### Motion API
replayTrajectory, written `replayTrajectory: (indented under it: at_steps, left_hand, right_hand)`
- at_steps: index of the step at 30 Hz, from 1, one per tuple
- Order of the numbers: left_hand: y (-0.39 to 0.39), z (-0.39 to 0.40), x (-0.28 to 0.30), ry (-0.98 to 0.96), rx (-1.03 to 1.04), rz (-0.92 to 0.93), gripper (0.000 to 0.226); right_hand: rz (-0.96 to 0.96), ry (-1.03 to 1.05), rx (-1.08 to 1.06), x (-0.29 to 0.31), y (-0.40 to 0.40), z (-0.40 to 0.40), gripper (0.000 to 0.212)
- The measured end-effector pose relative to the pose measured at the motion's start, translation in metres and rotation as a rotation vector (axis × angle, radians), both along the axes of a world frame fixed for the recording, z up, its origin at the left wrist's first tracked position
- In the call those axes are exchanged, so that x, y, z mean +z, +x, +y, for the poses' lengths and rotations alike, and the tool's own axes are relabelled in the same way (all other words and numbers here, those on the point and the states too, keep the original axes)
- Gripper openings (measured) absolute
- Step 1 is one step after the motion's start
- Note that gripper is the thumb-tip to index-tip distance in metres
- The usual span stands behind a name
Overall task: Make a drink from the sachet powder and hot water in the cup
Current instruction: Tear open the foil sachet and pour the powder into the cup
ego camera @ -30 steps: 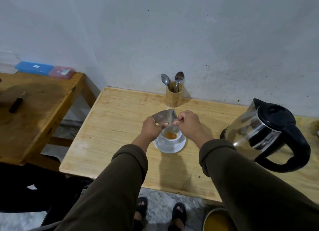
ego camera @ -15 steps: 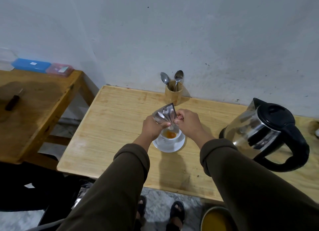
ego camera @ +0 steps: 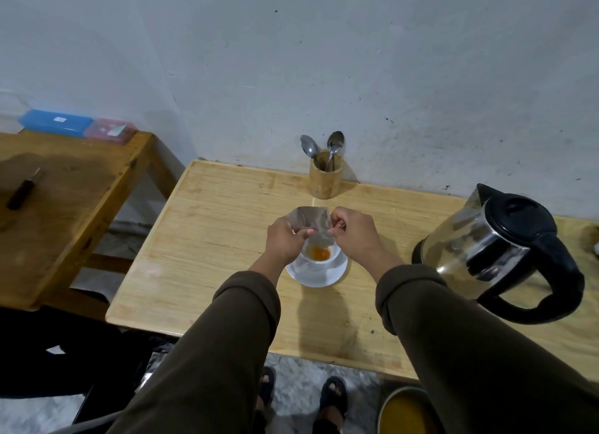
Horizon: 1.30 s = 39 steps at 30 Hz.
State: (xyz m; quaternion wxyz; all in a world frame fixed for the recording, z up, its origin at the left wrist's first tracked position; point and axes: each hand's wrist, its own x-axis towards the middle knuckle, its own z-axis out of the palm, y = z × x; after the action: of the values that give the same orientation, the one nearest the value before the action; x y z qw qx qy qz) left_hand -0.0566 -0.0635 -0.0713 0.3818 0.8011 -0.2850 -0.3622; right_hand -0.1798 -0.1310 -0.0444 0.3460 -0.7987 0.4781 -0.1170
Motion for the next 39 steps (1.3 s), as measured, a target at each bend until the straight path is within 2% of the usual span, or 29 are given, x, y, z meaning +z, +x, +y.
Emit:
replayTrajectory:
  at_steps: [2,5,6,10,12,17,20,22,30,32,35,36,39]
  left_hand:
    - [0.0,0.0,-0.002,-0.012,-0.013,-0.004,0.023]
    - [0.0,0.001,-0.002,-0.04,-0.044,-0.013,0.027]
    - [0.0,0.001,-0.001,-0.055,-0.057,-0.008,0.027]
    - [0.004,0.001,-0.002,-0.083,-0.116,-0.028,0.011]
    - [0.006,0.0,-0.003,-0.085,-0.122,-0.015,0.015]
    - [0.012,0.0,-0.004,-0.085,-0.138,0.017,0.011]
    - [0.013,-0.001,-0.005,-0.096,-0.137,0.04,0.014]
    - [0.012,-0.002,-0.005,-0.105,-0.12,0.059,0.014]
    - [0.015,-0.007,-0.003,-0.091,-0.105,0.014,0.025]
    - [0.015,-0.007,-0.004,-0.08,-0.1,0.018,0.029]
    - [0.017,-0.005,-0.007,-0.063,-0.09,0.025,0.037]
    - [0.016,-0.005,-0.009,-0.067,-0.095,0.027,0.036]
    - [0.016,-0.003,-0.009,-0.091,-0.125,0.034,0.034]
  right_hand:
    - [0.022,0.018,0.0,0.0,-0.001,0.001,0.042]
    - [0.072,0.044,0.019,0.0,0.0,0.001,0.016]
    - [0.084,0.051,0.021,0.0,0.001,0.001,0.013]
    - [0.112,0.063,-0.04,0.0,0.006,0.002,0.037]
    - [0.115,0.083,-0.072,0.001,0.008,0.003,0.04]
    - [0.119,0.069,-0.049,-0.001,0.012,0.002,0.009]
    - [0.155,0.057,-0.019,0.0,0.012,0.001,0.032]
    - [0.156,0.033,-0.013,0.0,0.013,0.001,0.04]
    - [0.198,-0.089,0.074,0.007,0.016,0.001,0.046]
    - [0.199,-0.094,0.073,0.005,0.015,0.0,0.038]
    - [0.179,-0.057,0.051,0.005,0.014,-0.003,0.013]
    - [0.172,-0.041,0.046,0.004,0.013,-0.004,0.012]
    - [0.178,-0.021,0.05,0.005,0.012,-0.005,0.03]
